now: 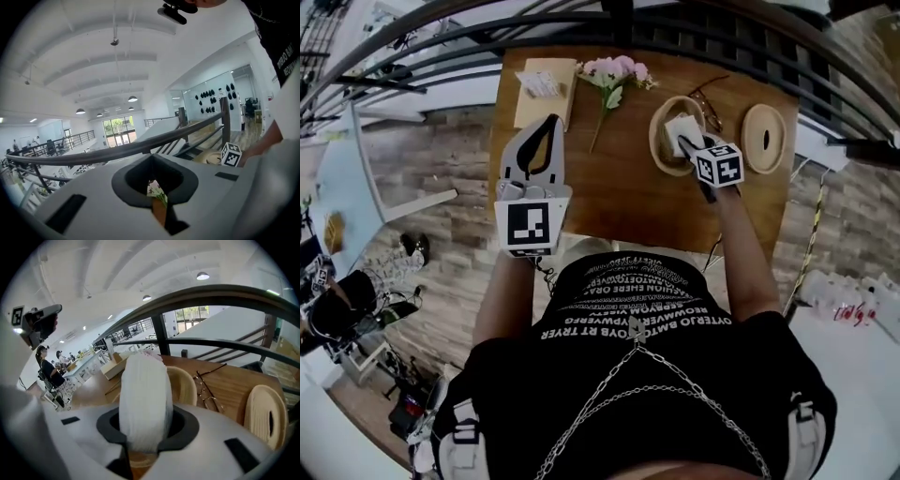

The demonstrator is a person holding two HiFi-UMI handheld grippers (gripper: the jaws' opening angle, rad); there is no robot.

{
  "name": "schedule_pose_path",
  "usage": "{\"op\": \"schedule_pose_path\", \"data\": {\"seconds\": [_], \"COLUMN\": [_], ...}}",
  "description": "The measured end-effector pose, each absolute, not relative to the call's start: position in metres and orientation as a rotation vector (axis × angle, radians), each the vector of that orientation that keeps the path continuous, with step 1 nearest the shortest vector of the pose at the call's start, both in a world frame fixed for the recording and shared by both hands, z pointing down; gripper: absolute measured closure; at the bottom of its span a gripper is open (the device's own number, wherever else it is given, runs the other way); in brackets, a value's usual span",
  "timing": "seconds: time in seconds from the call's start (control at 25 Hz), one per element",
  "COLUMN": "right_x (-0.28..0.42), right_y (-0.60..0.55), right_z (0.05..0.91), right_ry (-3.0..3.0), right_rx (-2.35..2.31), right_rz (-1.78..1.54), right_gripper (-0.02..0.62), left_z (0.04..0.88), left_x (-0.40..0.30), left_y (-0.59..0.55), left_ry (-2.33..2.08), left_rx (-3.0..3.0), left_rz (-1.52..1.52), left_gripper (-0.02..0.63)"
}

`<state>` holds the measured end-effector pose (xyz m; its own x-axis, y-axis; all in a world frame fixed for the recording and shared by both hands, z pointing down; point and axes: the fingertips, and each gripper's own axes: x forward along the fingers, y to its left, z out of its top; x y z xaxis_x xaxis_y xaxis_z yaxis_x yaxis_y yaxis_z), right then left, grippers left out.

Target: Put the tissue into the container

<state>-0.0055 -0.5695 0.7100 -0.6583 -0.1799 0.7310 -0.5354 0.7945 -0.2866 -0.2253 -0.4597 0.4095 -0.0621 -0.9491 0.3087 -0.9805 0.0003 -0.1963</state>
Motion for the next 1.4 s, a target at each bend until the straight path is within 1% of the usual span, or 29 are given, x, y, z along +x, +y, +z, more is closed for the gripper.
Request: {"op": "schedule_pose_path", "data": {"seconds": [0.24, 0.32, 0.36, 0.4, 0.44, 0.56, 0.64, 0.68, 0.72, 0.8, 0.96, 1.0, 1.2, 1.4], "right_x": [-0.012, -0.016, -0.018, -0.018, -0.016, -0.003, 0.002, 0.004, 0.006, 0.011, 0.031, 0.035, 0.048, 0.049], "right_y": [-0.566, -0.566, -0.566, -0.566, -0.565, -0.559, -0.554, -0.553, -0.550, -0.543, -0.522, -0.515, -0.482, -0.447], "right_z": [0.749, 0.755, 0.756, 0.753, 0.748, 0.717, 0.679, 0.656, 0.631, 0.584, 0.503, 0.485, 0.420, 0.388], "right_ry": [-2.100, -2.074, -2.075, -2.083, -2.093, -2.146, -2.216, -2.257, -2.300, -2.388, -2.524, -2.550, -2.623, -2.650], "right_rx": [0.448, 0.440, 0.445, 0.463, 0.493, 0.597, 0.664, 0.700, 0.735, 0.815, 1.005, 1.045, 1.151, 1.216], "right_rz": [0.567, 0.522, 0.494, 0.460, 0.429, 0.393, 0.374, 0.353, 0.328, 0.285, 0.213, 0.194, 0.101, 0.092], "right_gripper": [0.466, 0.452, 0.420, 0.321, 0.280, 0.268, 0.270, 0.274, 0.296, 0.363, 0.561, 0.578, 0.581, 0.581], "left_z": [0.414, 0.415, 0.415, 0.414, 0.412, 0.403, 0.397, 0.395, 0.392, 0.389, 0.372, 0.367, 0.350, 0.340], "left_x": [-0.237, -0.238, -0.238, -0.237, -0.235, -0.235, -0.237, -0.237, -0.237, -0.233, -0.220, -0.217, -0.208, -0.208], "left_y": [-0.447, -0.443, -0.442, -0.439, -0.437, -0.430, -0.429, -0.428, -0.428, -0.424, -0.414, -0.410, -0.397, -0.379], "left_ry": [-2.178, -2.174, -2.172, -2.169, -2.165, -2.149, -2.133, -2.124, -2.113, -2.089, -2.074, -2.070, -2.020, -1.987], "left_rx": [2.035, 2.036, 2.044, 2.056, 2.069, 2.101, 2.122, 2.136, 2.150, 2.179, 2.290, 2.316, 2.405, 2.471], "left_rz": [0.533, 0.524, 0.522, 0.519, 0.512, 0.490, 0.473, 0.460, 0.446, 0.426, 0.383, 0.374, 0.331, 0.312], "left_gripper": [0.577, 0.577, 0.577, 0.577, 0.577, 0.577, 0.577, 0.577, 0.577, 0.577, 0.577, 0.577, 0.577, 0.577]}}
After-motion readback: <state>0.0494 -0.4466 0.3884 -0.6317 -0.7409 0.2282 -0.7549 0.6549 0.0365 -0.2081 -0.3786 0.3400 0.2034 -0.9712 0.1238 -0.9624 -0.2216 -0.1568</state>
